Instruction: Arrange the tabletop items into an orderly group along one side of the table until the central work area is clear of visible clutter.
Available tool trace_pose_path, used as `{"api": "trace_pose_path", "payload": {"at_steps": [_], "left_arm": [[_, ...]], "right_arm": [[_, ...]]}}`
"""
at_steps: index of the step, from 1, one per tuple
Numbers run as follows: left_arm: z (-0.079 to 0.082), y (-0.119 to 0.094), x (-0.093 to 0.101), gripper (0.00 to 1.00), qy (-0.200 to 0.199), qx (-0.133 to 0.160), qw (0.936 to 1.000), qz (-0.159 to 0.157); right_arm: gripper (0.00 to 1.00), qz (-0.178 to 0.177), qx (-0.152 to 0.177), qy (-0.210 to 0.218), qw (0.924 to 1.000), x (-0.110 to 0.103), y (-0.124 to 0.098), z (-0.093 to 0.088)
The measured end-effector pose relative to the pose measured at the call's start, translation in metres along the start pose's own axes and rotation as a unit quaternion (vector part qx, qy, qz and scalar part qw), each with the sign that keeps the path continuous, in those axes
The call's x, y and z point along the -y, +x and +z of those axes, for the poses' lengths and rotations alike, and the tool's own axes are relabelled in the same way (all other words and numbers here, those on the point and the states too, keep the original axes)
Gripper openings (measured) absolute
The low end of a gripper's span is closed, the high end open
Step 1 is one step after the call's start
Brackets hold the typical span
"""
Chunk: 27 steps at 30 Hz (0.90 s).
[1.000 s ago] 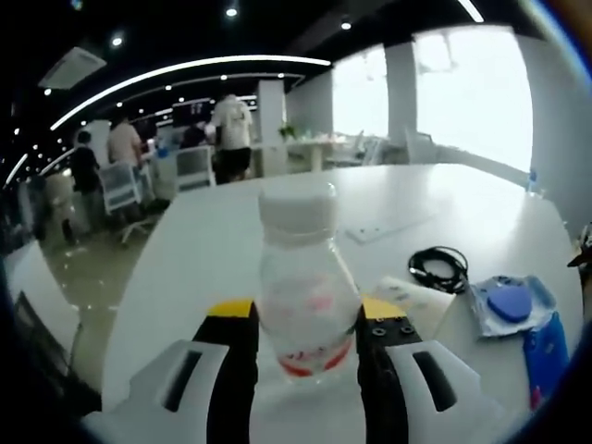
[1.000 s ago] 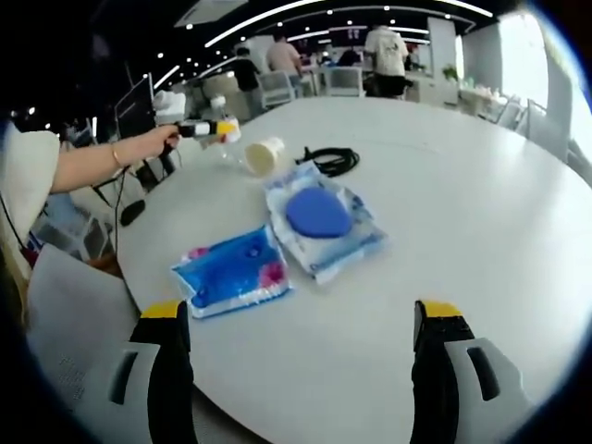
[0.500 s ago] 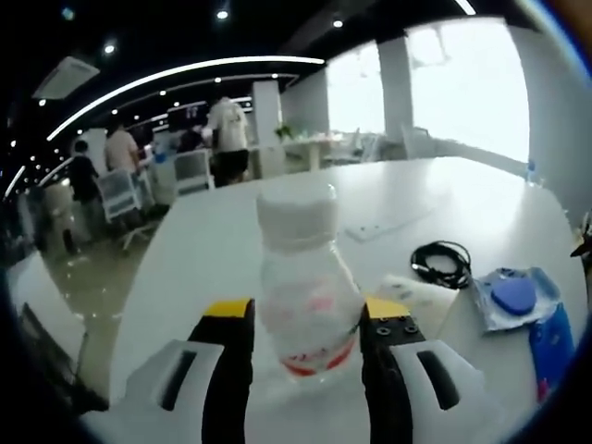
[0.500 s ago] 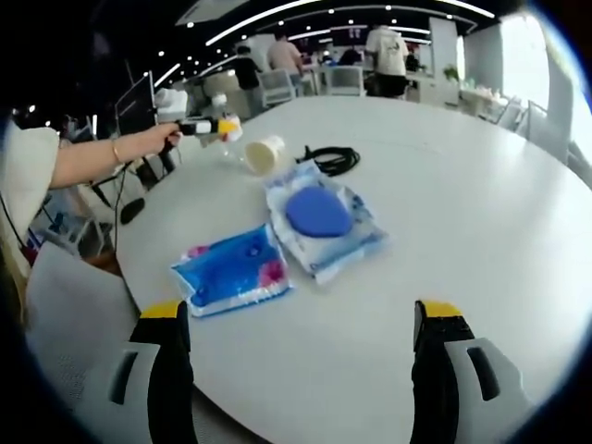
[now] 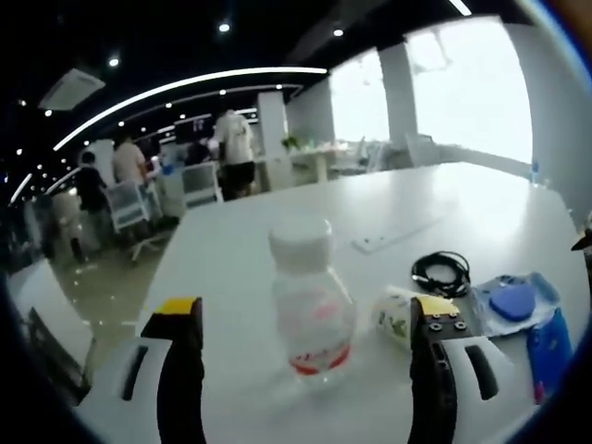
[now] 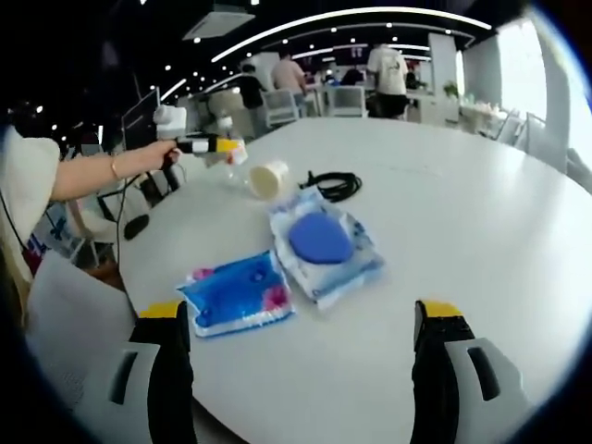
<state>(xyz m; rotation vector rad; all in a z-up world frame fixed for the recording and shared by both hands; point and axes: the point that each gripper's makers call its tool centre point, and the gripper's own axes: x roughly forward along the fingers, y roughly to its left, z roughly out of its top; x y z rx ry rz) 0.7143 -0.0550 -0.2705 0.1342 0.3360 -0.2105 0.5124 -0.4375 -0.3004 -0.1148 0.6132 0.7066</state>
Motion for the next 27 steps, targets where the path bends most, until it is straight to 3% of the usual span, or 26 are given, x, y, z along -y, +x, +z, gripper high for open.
{"api": "trace_pose_path", "payload": {"at_steps": [4, 16, 27], "left_arm": [[-0.001, -0.011, 0.000, 0.99, 0.003, 0.001, 1.0000, 0.003], [-0.011, -0.046, 0.021, 0.99, 0.040, -0.014, 0.9991, -0.005], [-0.024, -0.078, 0.036, 0.99, 0.029, -0.019, 0.9993, -0.012]], "right_arm": [[1.00, 0.007, 0.024, 0.022, 0.9994, -0.001, -0.003, 0.011], [1.00, 0.019, 0.055, 0.013, 0.9982, -0.003, -0.005, 0.032], [1.00, 0.030, 0.098, 0.026, 0.9944, -0.005, -0.017, 0.052]]}}
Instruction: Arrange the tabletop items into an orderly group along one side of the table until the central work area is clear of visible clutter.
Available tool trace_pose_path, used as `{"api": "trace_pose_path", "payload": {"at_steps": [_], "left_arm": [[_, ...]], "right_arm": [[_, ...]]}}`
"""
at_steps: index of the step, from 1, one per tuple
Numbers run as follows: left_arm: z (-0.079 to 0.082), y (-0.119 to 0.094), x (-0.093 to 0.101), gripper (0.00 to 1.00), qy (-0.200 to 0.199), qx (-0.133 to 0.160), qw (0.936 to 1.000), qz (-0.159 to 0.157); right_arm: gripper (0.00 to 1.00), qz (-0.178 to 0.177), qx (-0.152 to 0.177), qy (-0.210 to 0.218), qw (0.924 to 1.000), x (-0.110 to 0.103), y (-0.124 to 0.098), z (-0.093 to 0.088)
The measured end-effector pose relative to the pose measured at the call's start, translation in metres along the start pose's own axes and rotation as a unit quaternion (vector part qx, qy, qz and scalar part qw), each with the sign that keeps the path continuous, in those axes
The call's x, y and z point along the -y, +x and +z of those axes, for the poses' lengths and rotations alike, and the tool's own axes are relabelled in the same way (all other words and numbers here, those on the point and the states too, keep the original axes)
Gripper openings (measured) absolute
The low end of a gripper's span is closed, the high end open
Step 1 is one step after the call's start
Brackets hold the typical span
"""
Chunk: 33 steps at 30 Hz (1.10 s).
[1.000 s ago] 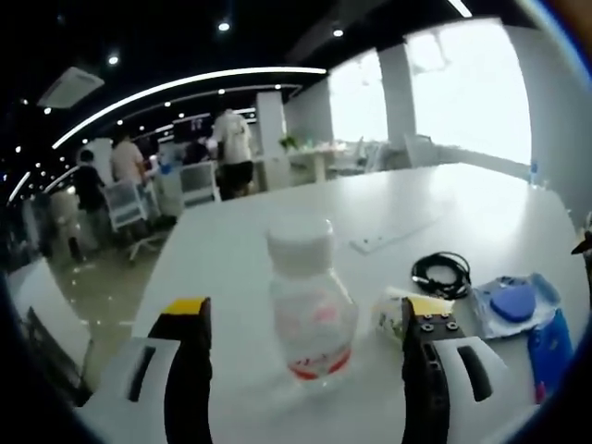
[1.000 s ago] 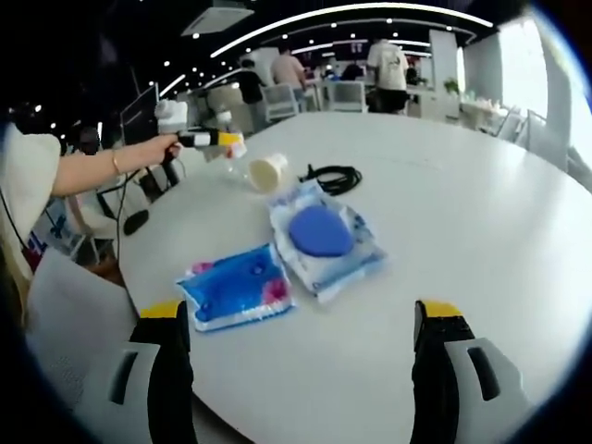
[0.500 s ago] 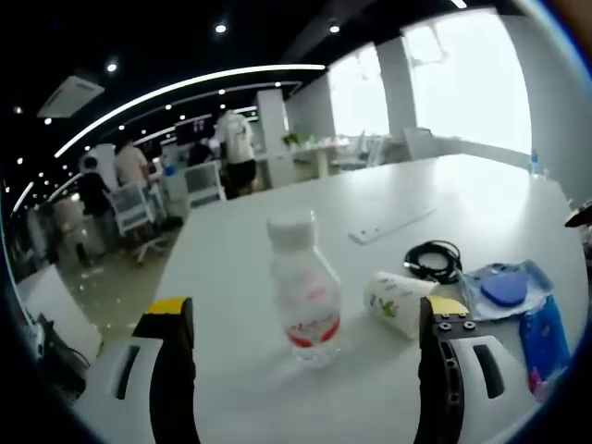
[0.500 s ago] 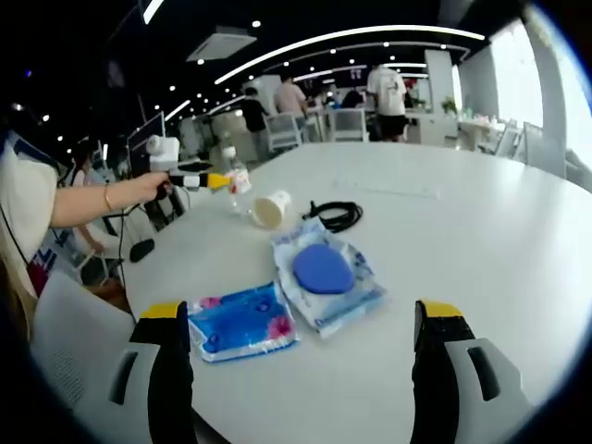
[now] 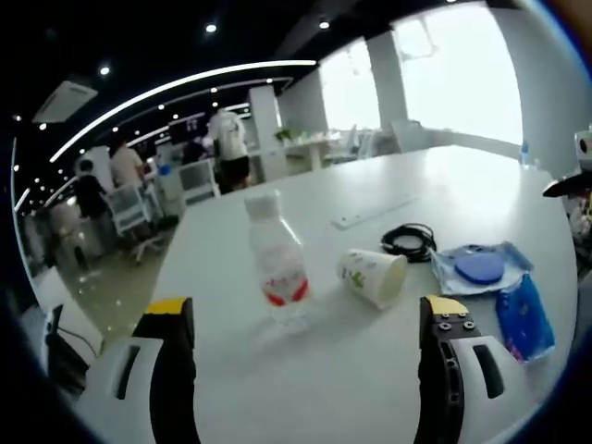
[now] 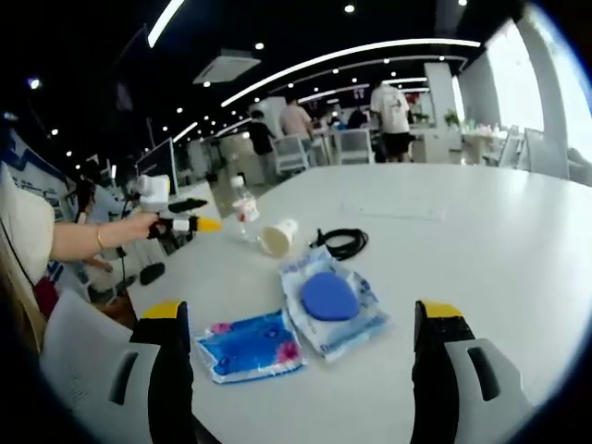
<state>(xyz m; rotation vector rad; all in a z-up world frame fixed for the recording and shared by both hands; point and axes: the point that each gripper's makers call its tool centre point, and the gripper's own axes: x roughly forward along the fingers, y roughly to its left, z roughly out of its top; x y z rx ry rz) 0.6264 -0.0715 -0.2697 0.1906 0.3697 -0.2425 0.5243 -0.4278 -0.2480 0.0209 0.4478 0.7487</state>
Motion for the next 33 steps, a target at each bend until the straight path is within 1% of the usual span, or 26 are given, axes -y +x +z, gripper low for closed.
{"api": "trace_pose_path", "payload": {"at_steps": [1, 2, 4, 5, 10, 12, 16, 18, 19, 20, 25, 27, 29, 31, 32, 33], "left_arm": [[0.000, -0.002, 0.002, 0.99, -0.002, 0.001, 1.0000, -0.002], [-0.001, -0.005, 0.006, 0.99, -0.004, -0.002, 1.0000, -0.006], [-0.001, -0.010, 0.011, 0.98, -0.004, -0.003, 0.9999, -0.009], [0.000, -0.013, 0.014, 0.98, -0.006, -0.003, 0.9999, -0.010], [0.007, -0.024, 0.021, 0.96, -0.027, 0.004, 0.9995, -0.013], [0.007, -0.028, 0.025, 0.95, -0.037, -0.001, 0.9992, -0.018], [0.012, -0.034, 0.028, 0.92, -0.040, -0.003, 0.9990, -0.020], [0.013, -0.036, 0.031, 0.91, -0.042, -0.005, 0.9989, -0.022], [0.012, -0.036, 0.032, 0.91, -0.041, -0.014, 0.9988, -0.024], [0.012, -0.037, 0.032, 0.90, -0.039, -0.016, 0.9988, -0.023], [0.015, -0.042, 0.037, 0.90, -0.042, -0.014, 0.9988, -0.021], [0.014, -0.042, 0.040, 0.88, -0.044, -0.019, 0.9987, -0.021], [0.011, -0.041, 0.045, 0.85, -0.045, -0.030, 0.9981, -0.028], [0.010, -0.039, 0.049, 0.82, -0.045, -0.032, 0.9979, -0.033], [0.011, -0.039, 0.050, 0.81, -0.045, -0.033, 0.9979, -0.032], [0.014, -0.038, 0.050, 0.80, -0.044, -0.024, 0.9983, -0.031]], "right_arm": [[1.00, 0.001, -0.001, -0.001, 1.0000, -0.001, -0.001, 0.001], [1.00, 0.001, -0.016, -0.010, 0.9998, -0.002, -0.003, -0.001], [1.00, -0.007, -0.024, -0.040, 0.9989, 0.001, -0.005, 0.002], [1.00, -0.007, -0.021, -0.050, 0.9985, 0.000, -0.007, 0.008], [1.00, -0.002, -0.007, -0.056, 0.9984, 0.001, -0.012, 0.032], [1.00, -0.001, -0.006, -0.066, 0.9978, 0.001, -0.014, 0.040], [1.00, 0.010, 0.001, -0.071, 0.9974, -0.001, -0.014, 0.055], [1.00, 0.015, -0.001, -0.073, 0.9973, -0.002, -0.011, 0.058], [1.00, 0.020, -0.007, -0.075, 0.9970, -0.003, -0.008, 0.058], [1.00, 0.022, -0.009, -0.077, 0.9967, -0.003, -0.006, 0.058], [1.00, 0.038, -0.020, -0.070, 0.9967, -0.004, 0.004, 0.059], [1.00, 0.040, -0.023, -0.067, 0.9967, -0.003, 0.007, 0.059], [1.00, 0.044, -0.028, -0.063, 0.9966, -0.002, 0.011, 0.058], [1.00, 0.047, -0.031, -0.061, 0.9966, -0.002, 0.014, 0.058], [1.00, 0.047, -0.032, -0.060, 0.9966, -0.002, 0.017, 0.058], [1.00, 0.047, -0.032, -0.060, 0.9966, -0.002, 0.018, 0.058]]}}
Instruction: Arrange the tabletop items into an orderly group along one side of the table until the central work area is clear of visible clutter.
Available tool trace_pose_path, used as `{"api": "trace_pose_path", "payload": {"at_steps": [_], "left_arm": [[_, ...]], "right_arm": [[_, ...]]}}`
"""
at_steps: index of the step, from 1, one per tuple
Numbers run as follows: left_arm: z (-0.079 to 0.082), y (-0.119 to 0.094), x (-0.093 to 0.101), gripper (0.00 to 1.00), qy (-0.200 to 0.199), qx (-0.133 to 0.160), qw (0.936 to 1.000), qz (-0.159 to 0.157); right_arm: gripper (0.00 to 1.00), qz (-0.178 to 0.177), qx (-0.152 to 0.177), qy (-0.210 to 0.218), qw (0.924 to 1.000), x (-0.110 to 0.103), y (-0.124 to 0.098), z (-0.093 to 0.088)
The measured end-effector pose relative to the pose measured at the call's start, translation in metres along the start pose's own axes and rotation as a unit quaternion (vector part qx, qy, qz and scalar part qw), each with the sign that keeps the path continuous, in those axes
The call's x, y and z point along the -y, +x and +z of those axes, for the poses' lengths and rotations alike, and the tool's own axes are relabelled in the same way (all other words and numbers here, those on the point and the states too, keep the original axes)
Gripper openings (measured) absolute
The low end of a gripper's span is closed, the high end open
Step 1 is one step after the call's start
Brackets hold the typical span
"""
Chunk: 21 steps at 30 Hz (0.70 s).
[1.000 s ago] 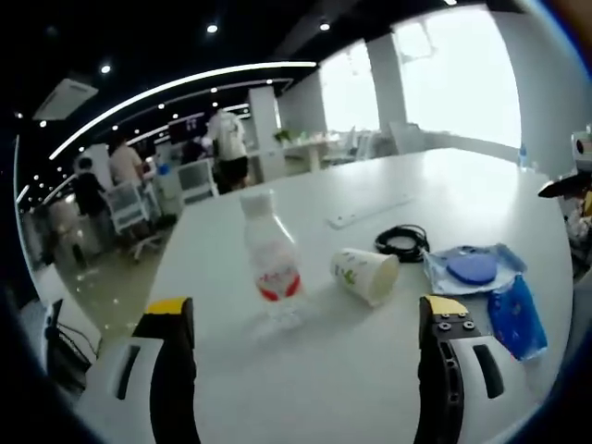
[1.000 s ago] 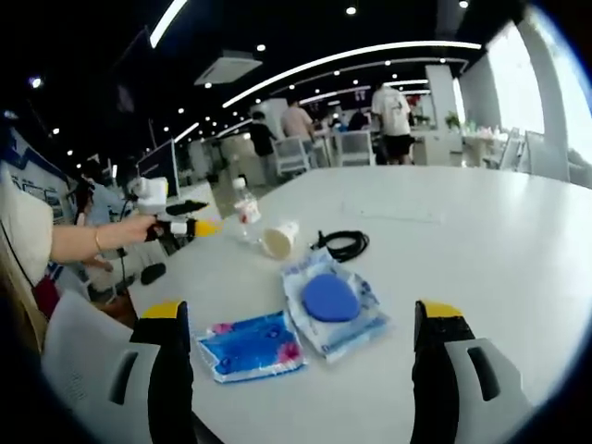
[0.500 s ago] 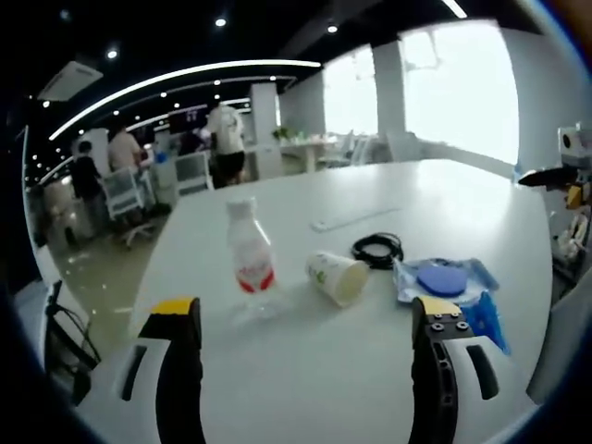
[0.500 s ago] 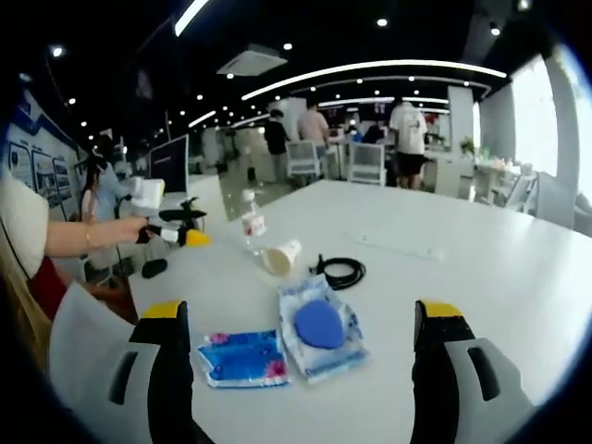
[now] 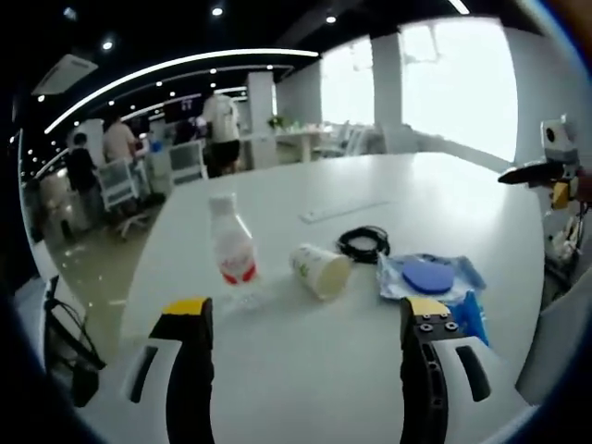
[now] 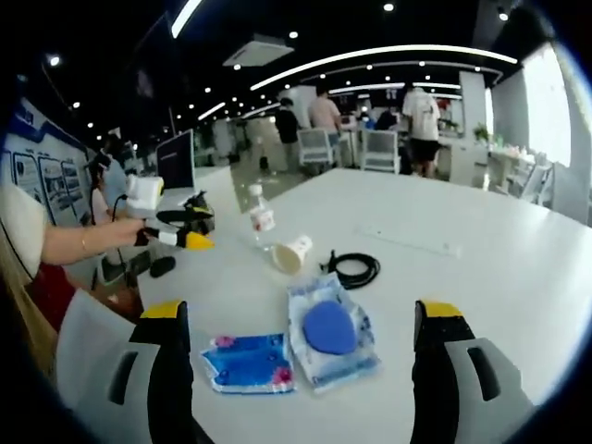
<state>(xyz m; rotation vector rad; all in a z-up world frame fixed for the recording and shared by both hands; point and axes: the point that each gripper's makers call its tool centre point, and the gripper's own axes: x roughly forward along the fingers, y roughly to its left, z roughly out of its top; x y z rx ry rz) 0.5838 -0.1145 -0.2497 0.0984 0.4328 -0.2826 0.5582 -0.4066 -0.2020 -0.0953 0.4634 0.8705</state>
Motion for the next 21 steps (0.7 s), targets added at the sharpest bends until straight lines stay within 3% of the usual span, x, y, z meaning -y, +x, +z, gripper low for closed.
{"api": "trace_pose_path", "payload": {"at_steps": [8, 11, 21], "left_arm": [[0.012, 0.012, 0.006, 0.72, 0.020, 0.009, 0.9998, 0.001], [0.007, 0.024, 0.010, 0.65, 0.041, -0.006, 0.9991, 0.006], [-0.005, 0.057, 0.020, 0.56, 0.035, -0.013, 0.9993, 0.000]], "right_arm": [[1.00, 0.005, 0.000, 0.002, 1.0000, 0.005, 0.018, 0.001], [1.00, 0.004, 0.003, 0.002, 1.0000, 0.006, 0.022, 0.000], [1.00, -0.004, 0.008, 0.007, 0.9999, 0.020, 0.036, -0.011]]}}
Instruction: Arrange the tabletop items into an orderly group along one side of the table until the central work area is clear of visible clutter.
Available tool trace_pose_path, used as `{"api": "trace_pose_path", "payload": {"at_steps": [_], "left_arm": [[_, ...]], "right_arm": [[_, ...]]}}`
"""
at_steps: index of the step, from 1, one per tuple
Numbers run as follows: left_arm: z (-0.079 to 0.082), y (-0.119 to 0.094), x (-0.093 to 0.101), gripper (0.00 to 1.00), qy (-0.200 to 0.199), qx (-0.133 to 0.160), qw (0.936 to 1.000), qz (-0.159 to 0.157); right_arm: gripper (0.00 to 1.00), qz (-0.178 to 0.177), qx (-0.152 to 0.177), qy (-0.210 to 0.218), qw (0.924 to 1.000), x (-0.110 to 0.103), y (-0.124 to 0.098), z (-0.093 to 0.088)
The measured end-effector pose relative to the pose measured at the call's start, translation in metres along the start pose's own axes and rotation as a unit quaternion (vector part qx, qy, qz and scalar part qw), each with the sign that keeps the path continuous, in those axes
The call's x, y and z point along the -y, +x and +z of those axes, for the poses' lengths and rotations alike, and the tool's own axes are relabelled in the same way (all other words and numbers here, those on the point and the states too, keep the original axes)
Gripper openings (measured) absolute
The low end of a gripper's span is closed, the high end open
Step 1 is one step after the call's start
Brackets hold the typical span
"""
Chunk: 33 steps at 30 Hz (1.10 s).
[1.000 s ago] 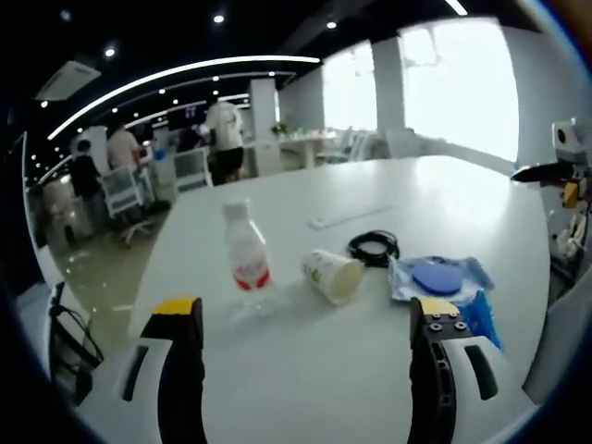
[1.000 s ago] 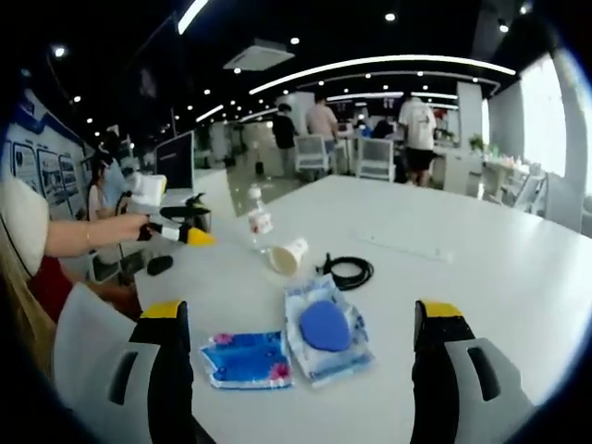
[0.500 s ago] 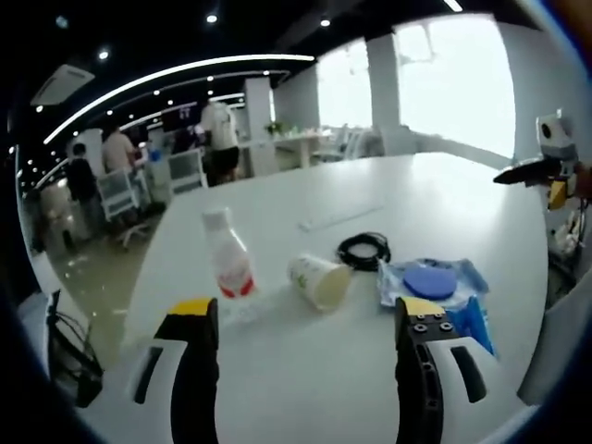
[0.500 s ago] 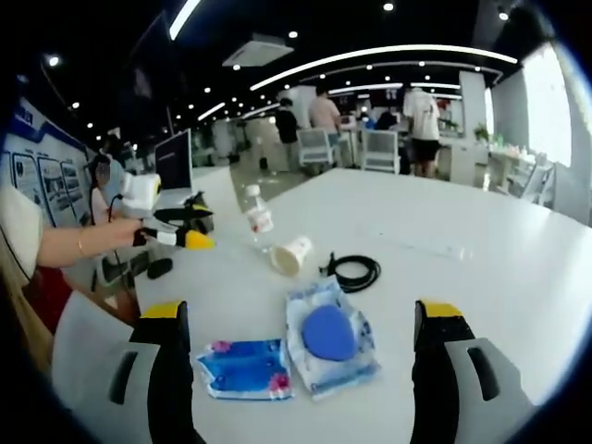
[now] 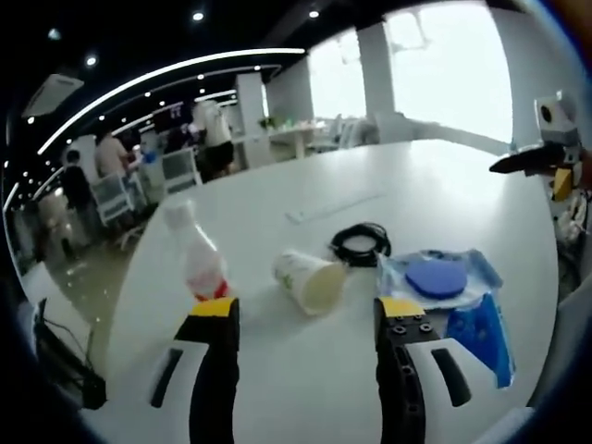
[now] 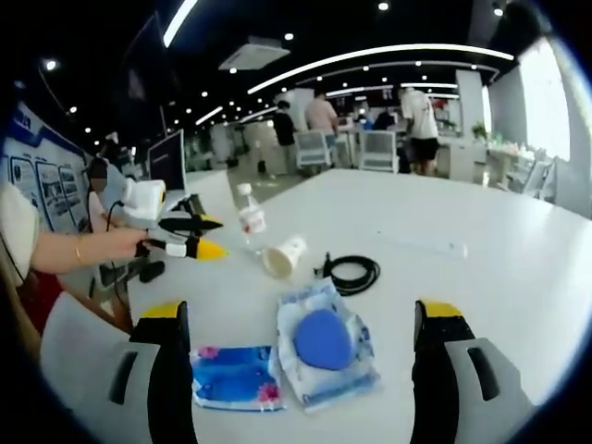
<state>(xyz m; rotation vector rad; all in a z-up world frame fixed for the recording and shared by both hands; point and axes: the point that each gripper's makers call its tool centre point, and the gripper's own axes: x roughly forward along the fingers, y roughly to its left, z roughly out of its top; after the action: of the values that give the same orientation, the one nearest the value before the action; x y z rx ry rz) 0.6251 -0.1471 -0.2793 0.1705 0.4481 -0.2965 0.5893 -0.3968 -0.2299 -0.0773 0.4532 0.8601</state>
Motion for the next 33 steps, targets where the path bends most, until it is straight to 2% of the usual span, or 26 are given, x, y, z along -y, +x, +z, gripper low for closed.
{"api": "trace_pose_path", "payload": {"at_steps": [6, 12, 17, 20, 27, 33], "left_arm": [[-0.010, 0.023, 0.001, 0.52, -0.008, -0.015, 0.9999, -0.004], [-0.023, 0.047, -0.005, 0.48, -0.016, -0.030, 0.9994, 0.009], [-0.032, 0.066, -0.006, 0.44, -0.017, -0.043, 0.9988, 0.014], [-0.036, 0.074, -0.007, 0.45, -0.020, -0.050, 0.9984, 0.019], [-0.046, 0.084, -0.007, 0.40, -0.031, -0.065, 0.9972, 0.022], [-0.048, 0.090, -0.007, 0.31, -0.035, -0.063, 0.9972, 0.023]], "right_arm": [[1.00, 0.000, -0.009, 0.006, 0.9999, 0.006, 0.007, -0.013], [1.00, -0.004, -0.016, -0.007, 0.9998, 0.010, 0.011, -0.022], [1.00, 0.005, -0.001, -0.013, 0.9999, 0.007, 0.013, -0.022], [1.00, 0.008, 0.001, -0.014, 0.9999, 0.007, 0.016, -0.025], [1.00, 0.014, -0.002, -0.011, 0.9998, 0.003, 0.020, -0.030], [1.00, 0.017, -0.007, -0.013, 0.9997, -0.001, 0.024, -0.034]]}}
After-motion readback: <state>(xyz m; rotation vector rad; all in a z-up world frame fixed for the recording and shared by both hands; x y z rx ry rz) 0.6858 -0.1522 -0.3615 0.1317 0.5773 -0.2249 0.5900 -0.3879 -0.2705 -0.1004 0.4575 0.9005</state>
